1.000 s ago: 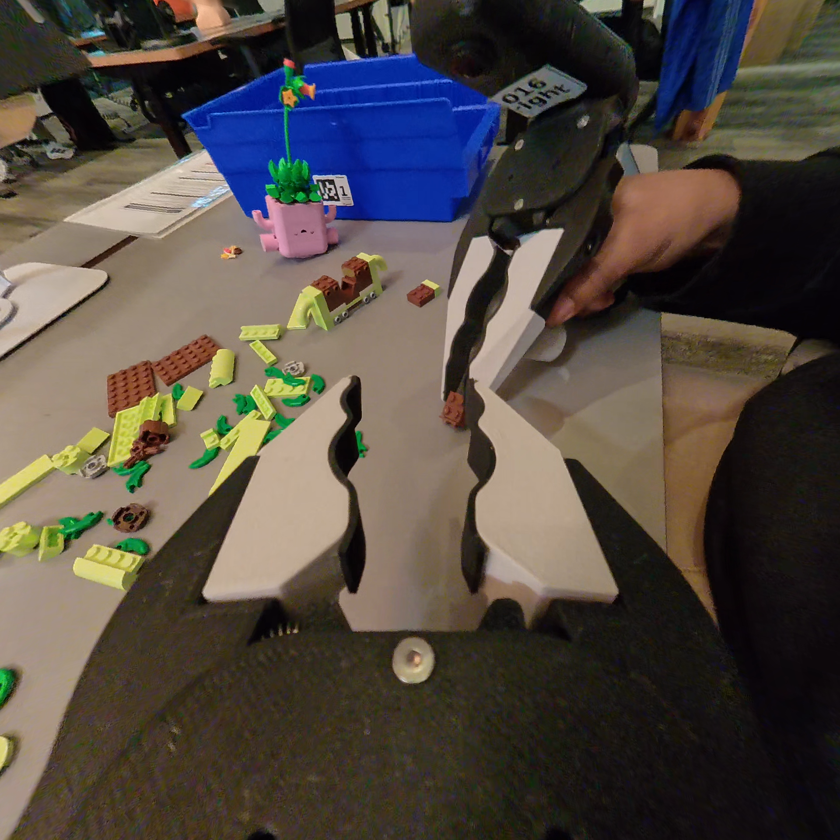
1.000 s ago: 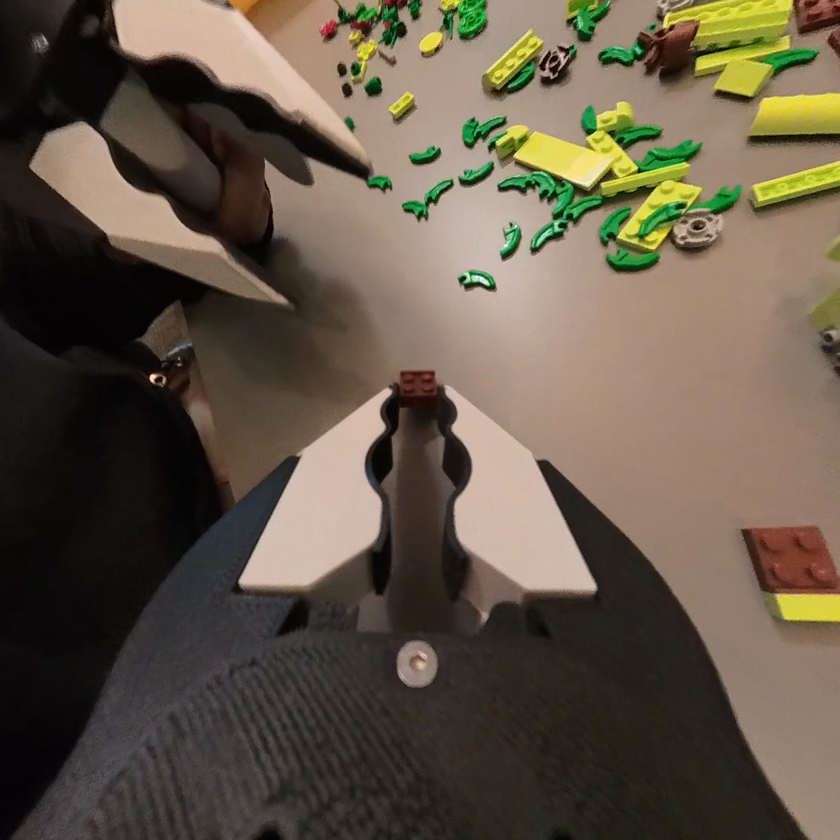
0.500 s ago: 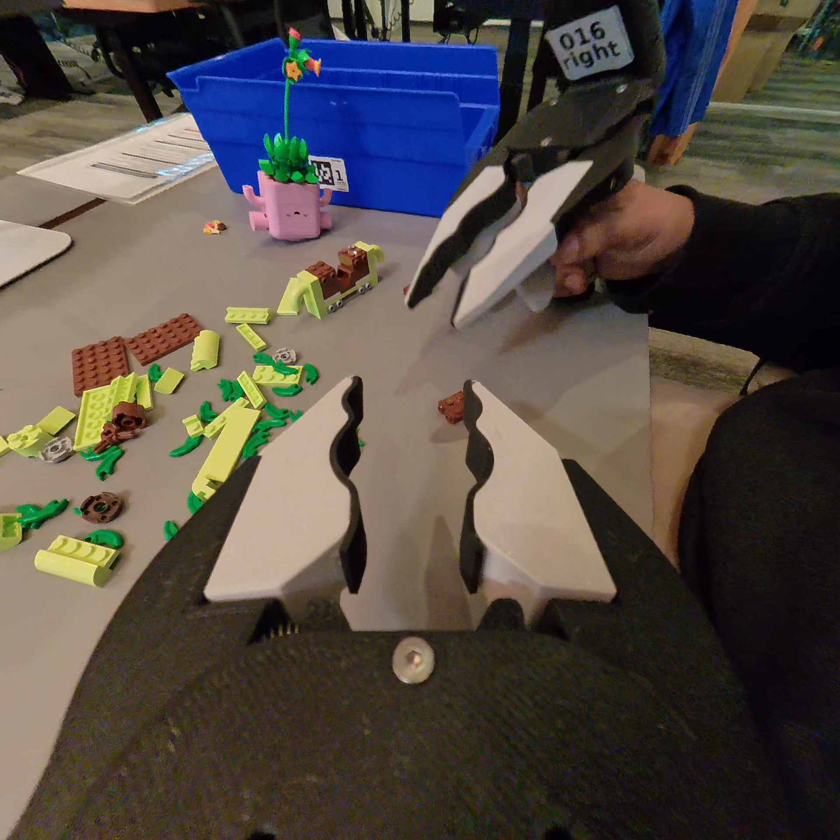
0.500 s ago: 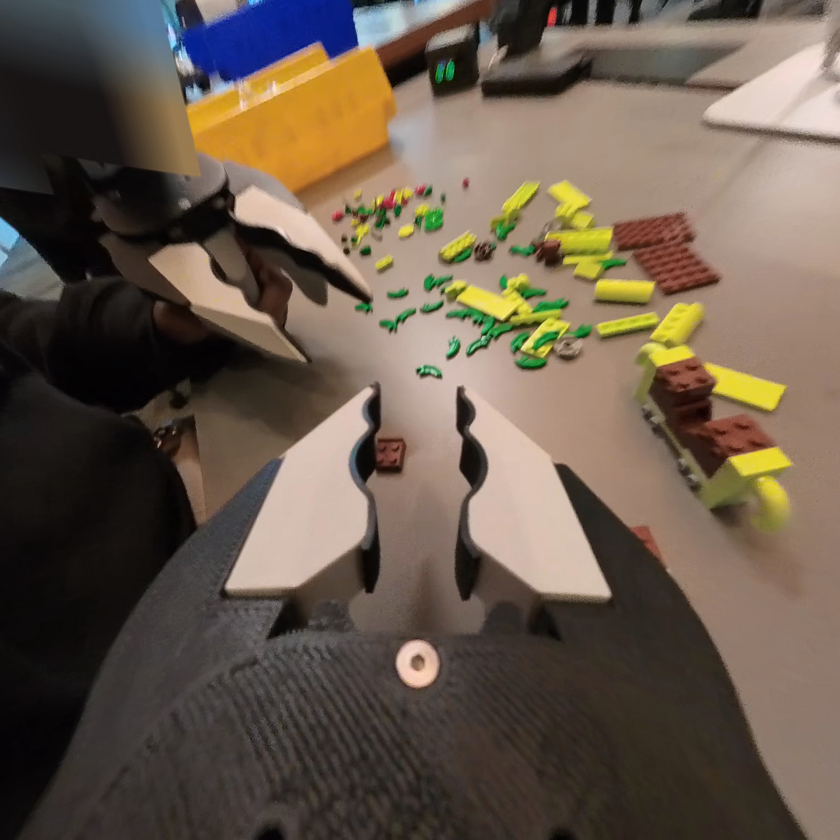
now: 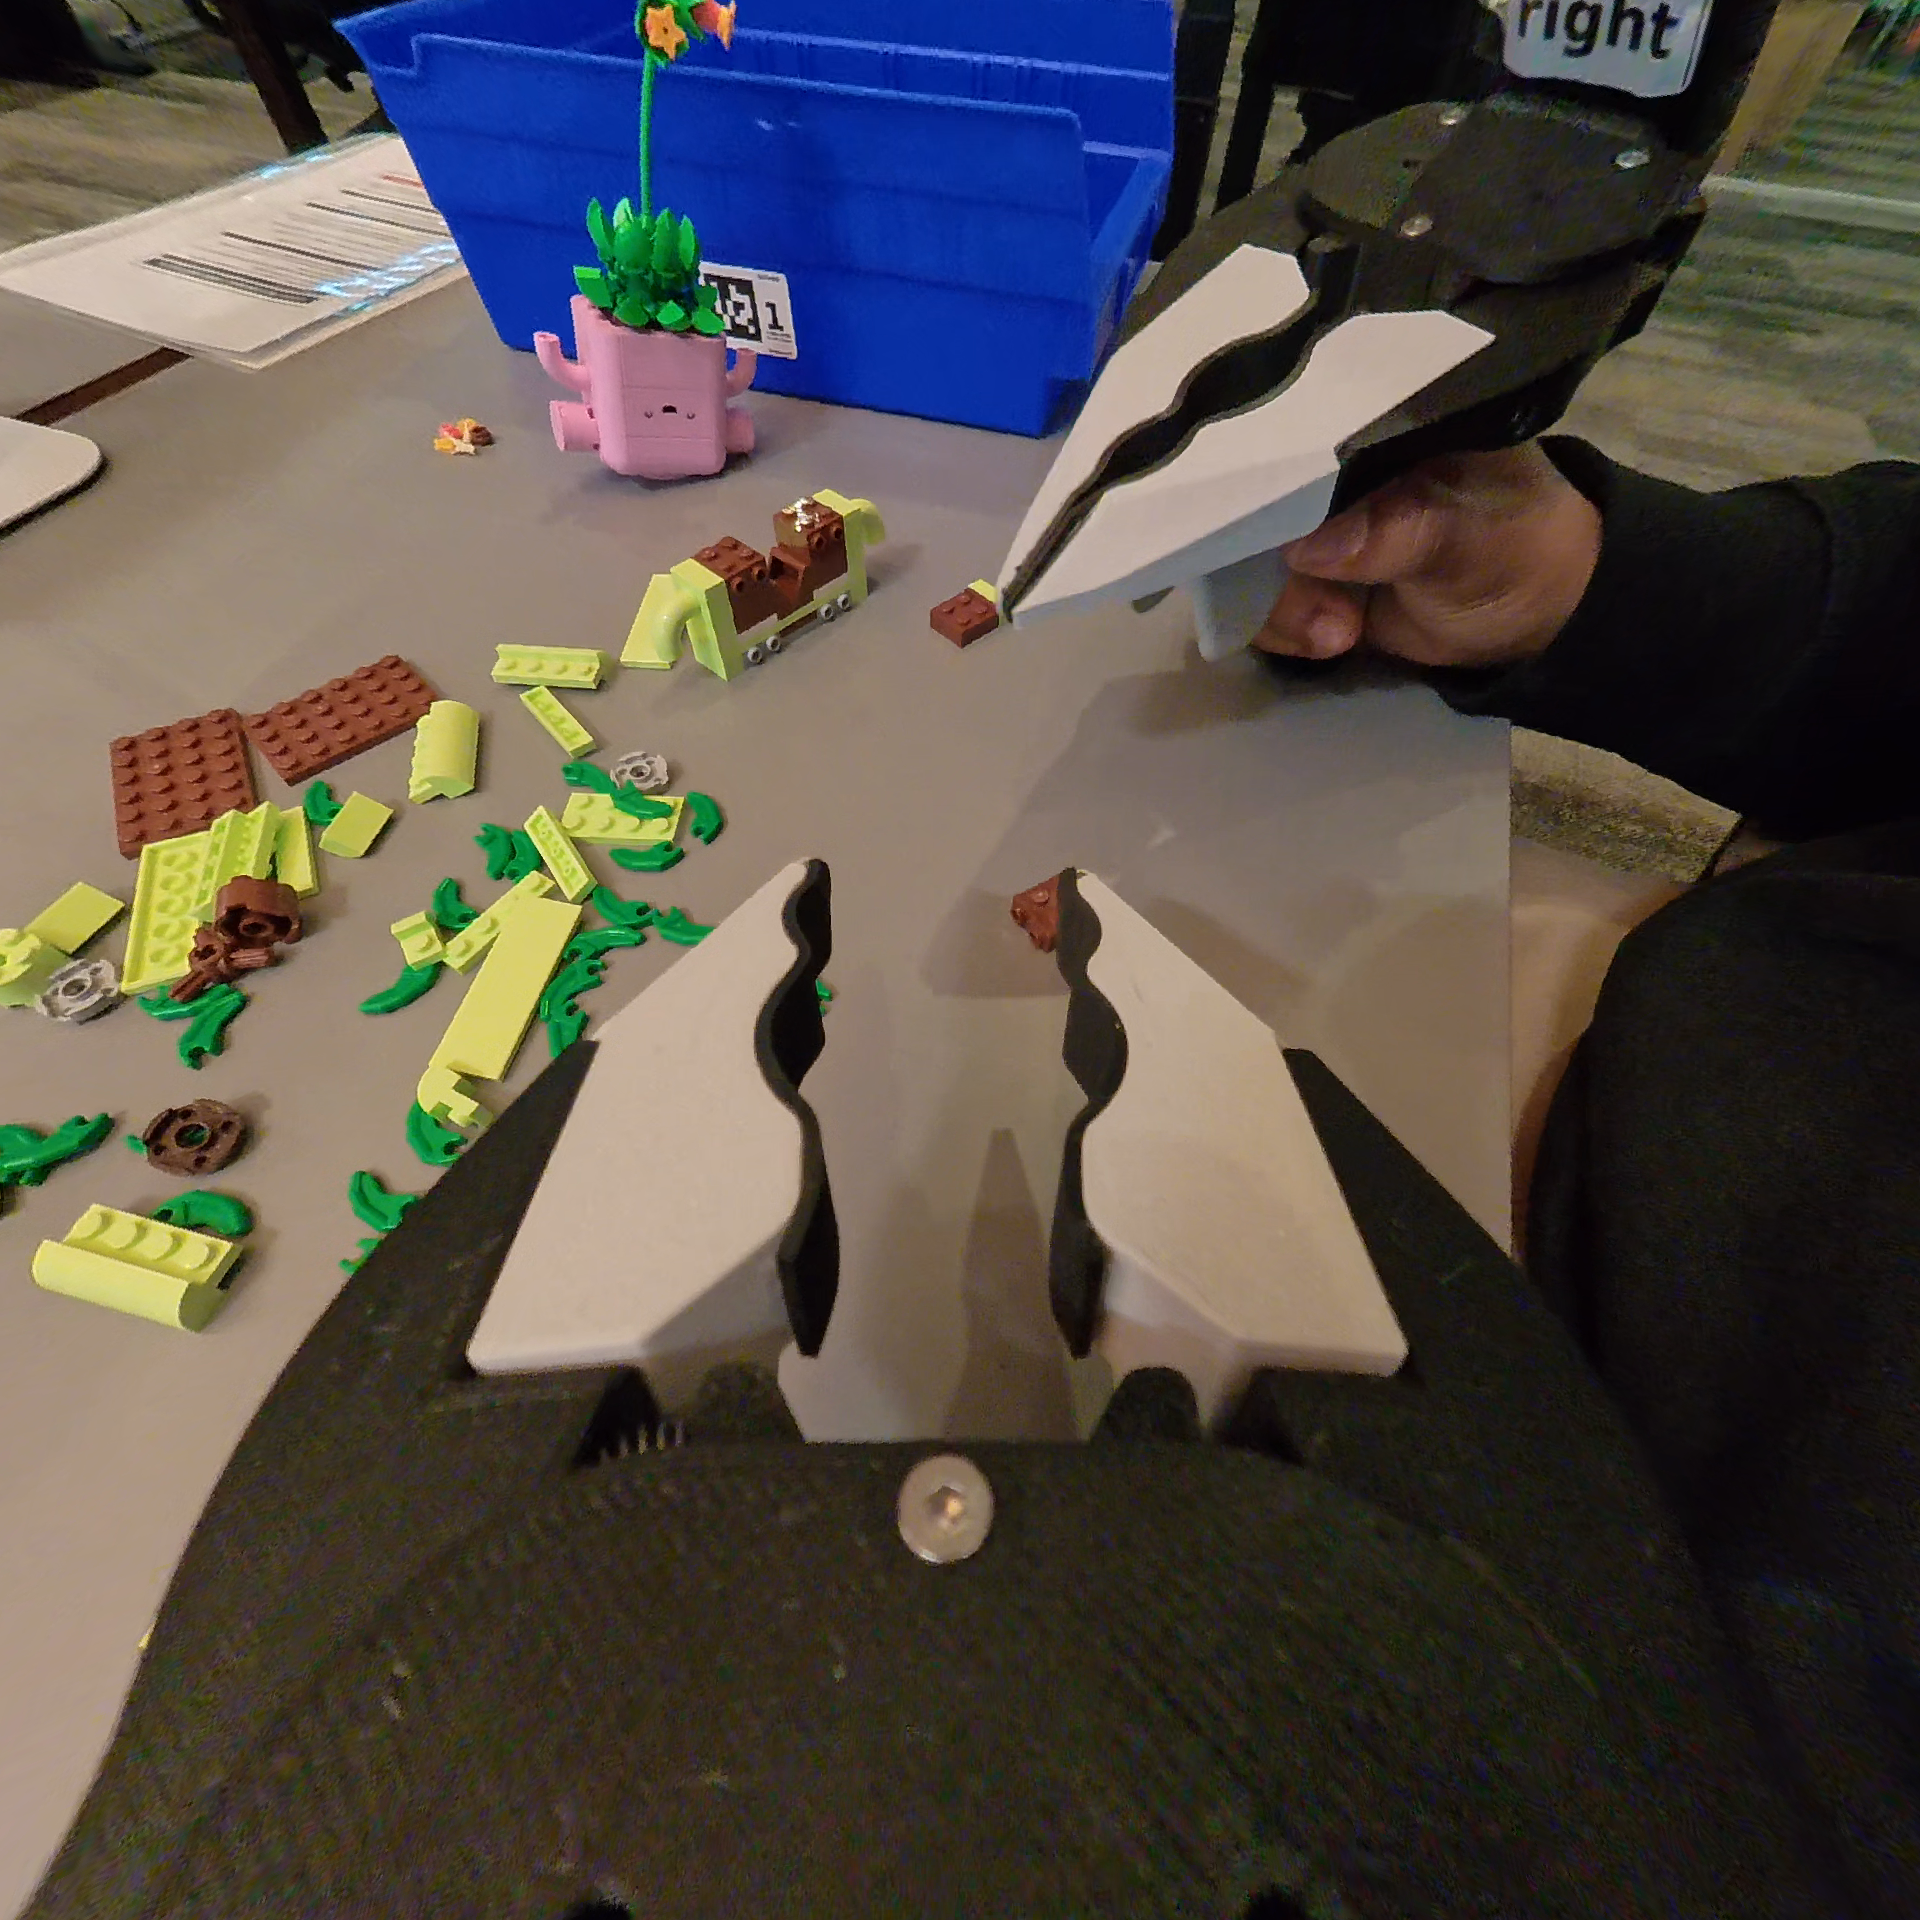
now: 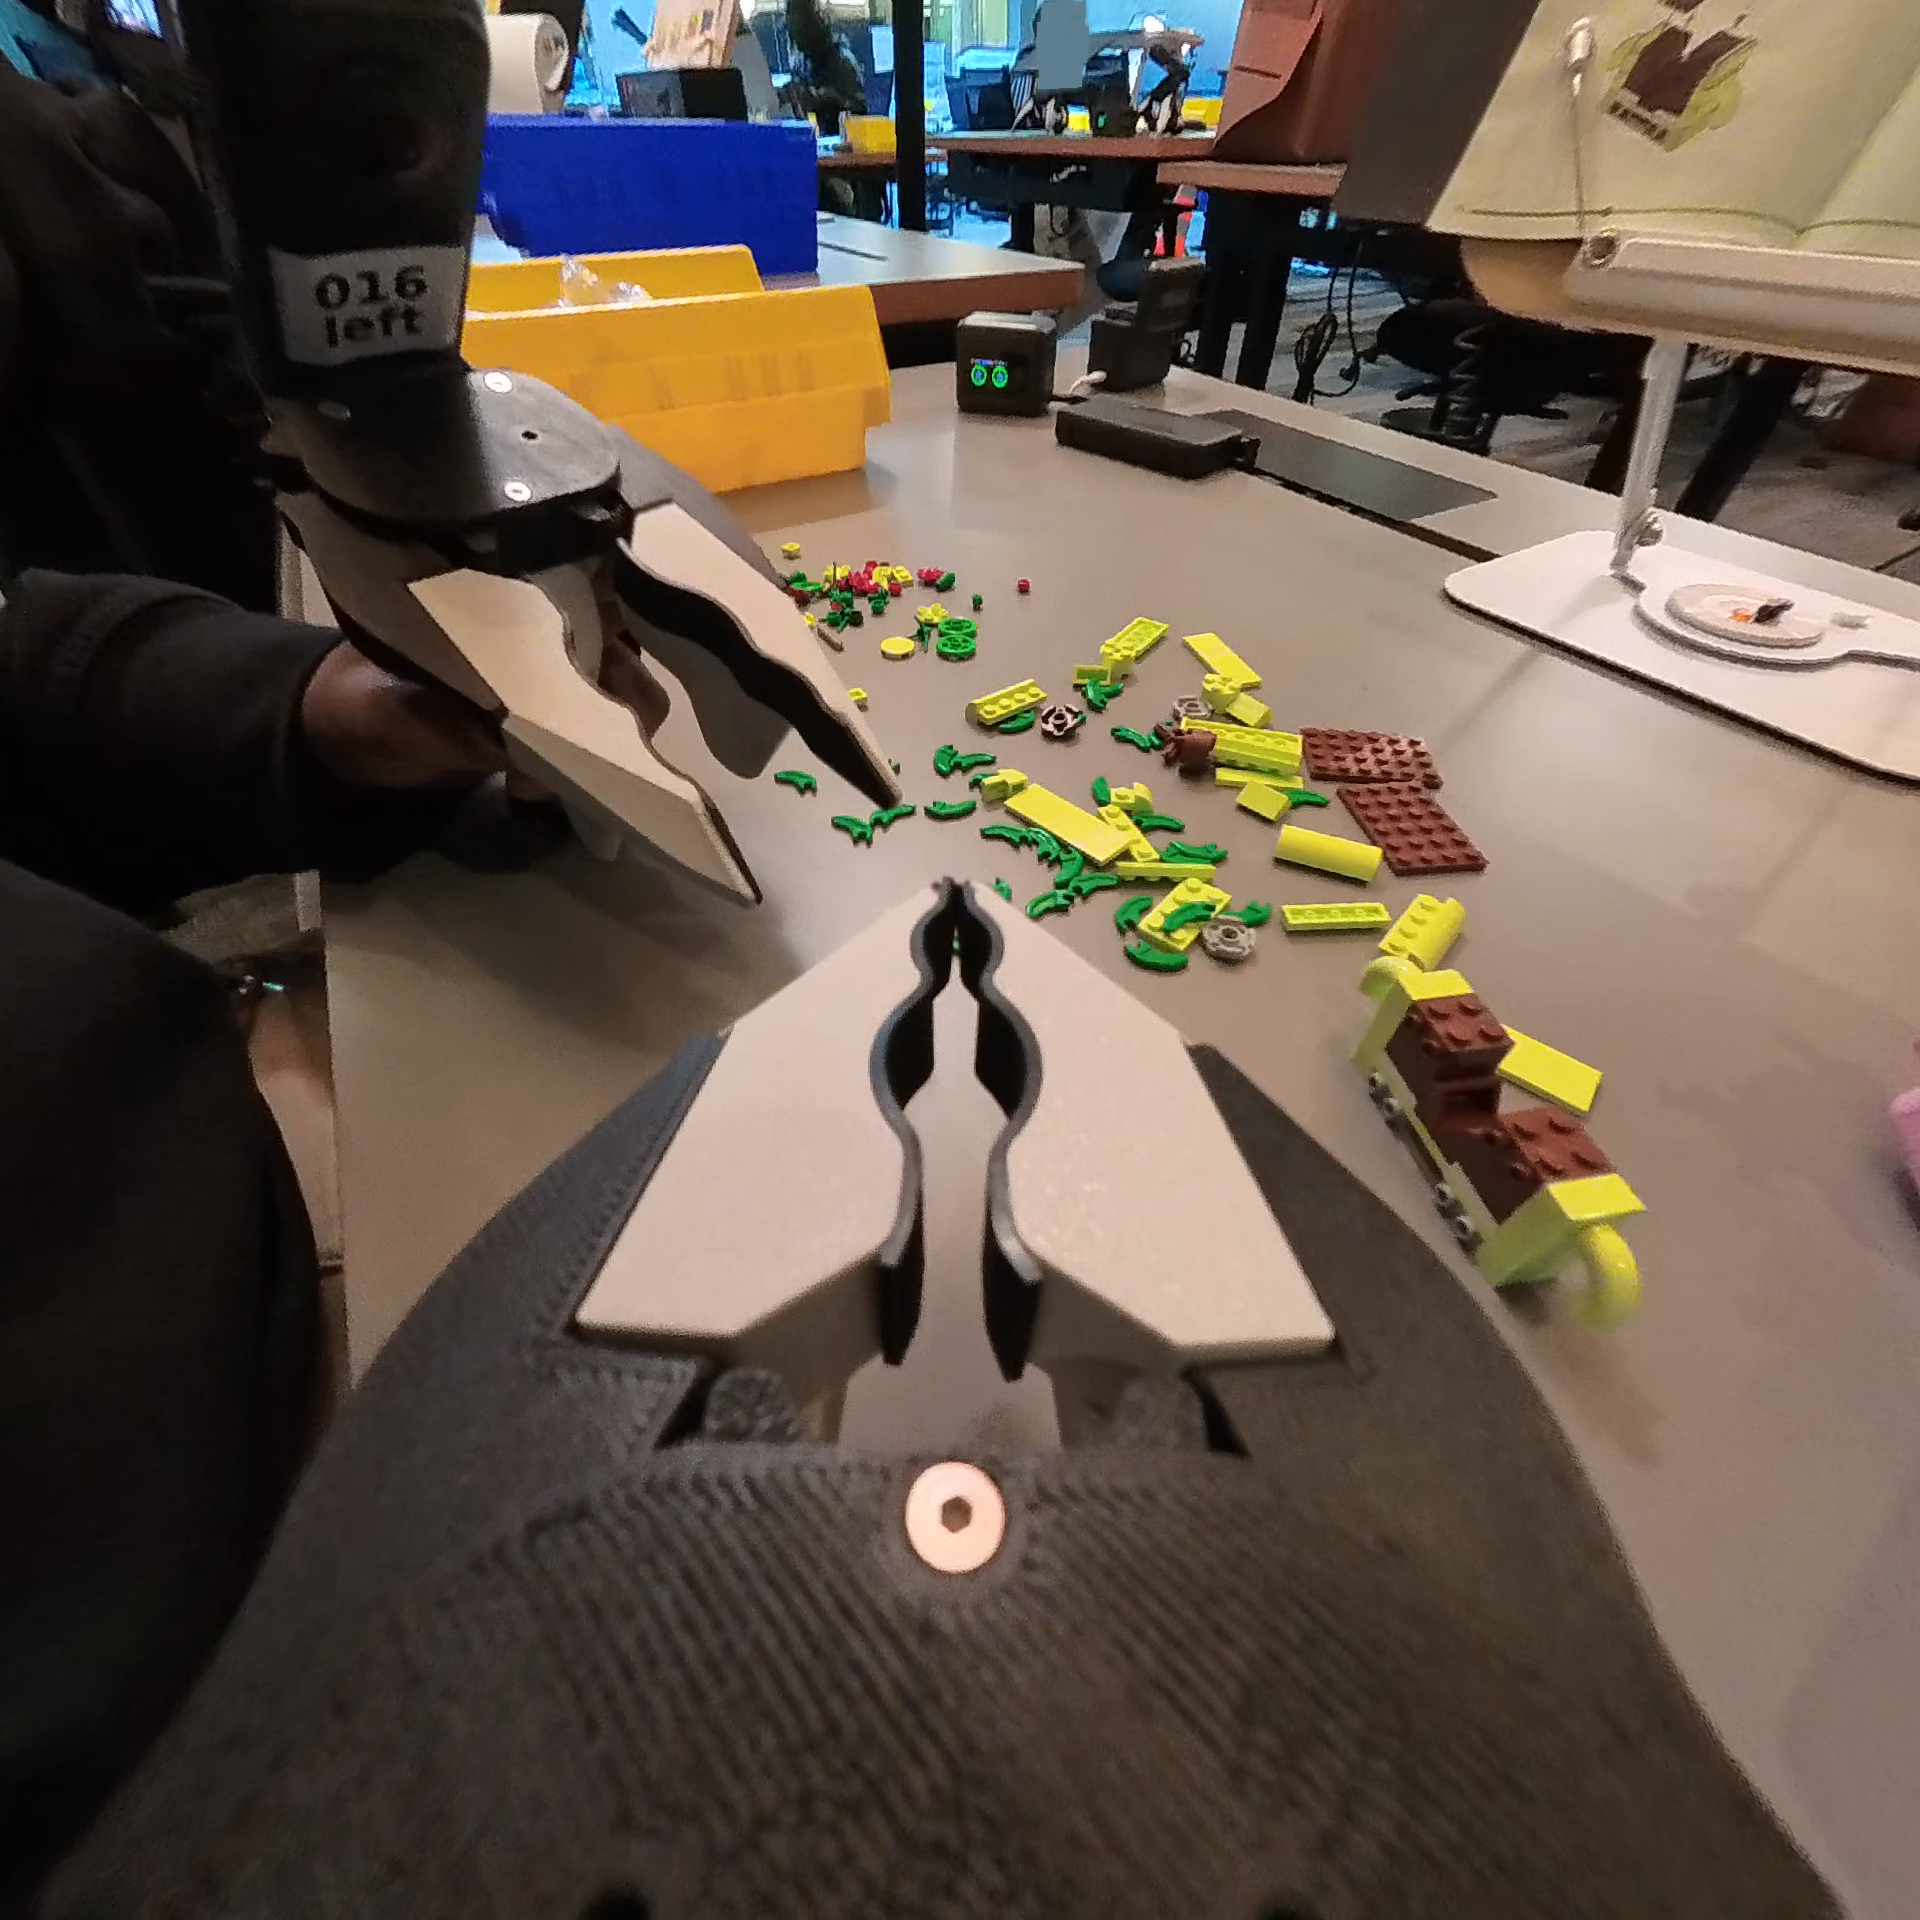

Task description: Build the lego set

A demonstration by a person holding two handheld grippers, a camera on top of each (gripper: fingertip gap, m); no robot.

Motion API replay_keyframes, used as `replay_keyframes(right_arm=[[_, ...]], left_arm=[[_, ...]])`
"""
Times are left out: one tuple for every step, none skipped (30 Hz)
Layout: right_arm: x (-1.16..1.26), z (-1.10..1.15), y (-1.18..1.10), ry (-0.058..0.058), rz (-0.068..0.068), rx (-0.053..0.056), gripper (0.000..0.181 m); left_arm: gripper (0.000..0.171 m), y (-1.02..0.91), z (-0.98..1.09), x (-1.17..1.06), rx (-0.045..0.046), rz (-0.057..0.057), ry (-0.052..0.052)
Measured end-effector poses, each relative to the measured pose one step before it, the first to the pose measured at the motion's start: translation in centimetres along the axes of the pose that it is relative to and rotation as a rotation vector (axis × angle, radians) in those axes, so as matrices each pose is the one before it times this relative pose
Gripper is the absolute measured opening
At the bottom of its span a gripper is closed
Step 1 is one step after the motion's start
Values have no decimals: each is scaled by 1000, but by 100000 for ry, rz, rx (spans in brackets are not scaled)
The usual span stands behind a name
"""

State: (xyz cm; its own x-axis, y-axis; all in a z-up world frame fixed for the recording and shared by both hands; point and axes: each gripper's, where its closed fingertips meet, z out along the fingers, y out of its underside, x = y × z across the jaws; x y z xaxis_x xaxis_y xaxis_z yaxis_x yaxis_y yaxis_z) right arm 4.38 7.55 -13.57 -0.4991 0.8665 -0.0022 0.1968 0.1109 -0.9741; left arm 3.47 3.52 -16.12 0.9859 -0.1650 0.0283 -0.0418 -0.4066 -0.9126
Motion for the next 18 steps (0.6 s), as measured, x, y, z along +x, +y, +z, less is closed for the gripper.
replay_keyframes(right_arm=[[-59,123,143,-42,-530,-1141,0],[-51,109,133,-226,-204,-1052,0],[-7,98,108,-247,140,-927,0],[-7,78,97,-321,345,-721,0],[18,48,50,-236,431,-443,0],[48,24,8,-18,395,-129,0],[68,-11,-23,117,192,209,0],[71,-13,-55,226,100,394,0],[74,-25,-47,162,180,351,0],[67,-5,-36,118,280,213,0],[71,13,-15,45,295,83,0],[68,11,-2,47,220,-19,0],[69,26,-7,171,77,-10,0],[68,25,-9,207,-32,12,0],[53,34,10,130,-22,-78,0],[41,39,9,92,22,-164,0],[49,42,23,69,58,-207,0],[27,36,29,20,77,-237,0]], left_arm=[[41,65,57,24,-536,20,224],[41,75,68,-15,-595,-234,124],[40,78,62,-31,-609,-424,131],[40,59,40,3,-453,-401,415],[40,27,26,-31,-195,-418,199],[40,-9,-8,-48,79,-419,7],[40,-24,-36,-30,248,-403,96],[40,-35,-26,-19,289,-435,239],[40,-20,-24,-46,217,-578,202],[40,-13,-24,-50,135,-715,259],[40,-9,-12,-43,131,-753,301],[40,-20,-23,-41,171,-727,318],[40,-15,-17,-65,193,-697,166],[40,-15,-26,-53,153,-523,39],[40,-8,-6,-12,47,-274,125],[40,18,6,-15,-97,-19,-98],[40,31,36,21,-357,432,-204],[40,81,64,69,-670,858,-160]])
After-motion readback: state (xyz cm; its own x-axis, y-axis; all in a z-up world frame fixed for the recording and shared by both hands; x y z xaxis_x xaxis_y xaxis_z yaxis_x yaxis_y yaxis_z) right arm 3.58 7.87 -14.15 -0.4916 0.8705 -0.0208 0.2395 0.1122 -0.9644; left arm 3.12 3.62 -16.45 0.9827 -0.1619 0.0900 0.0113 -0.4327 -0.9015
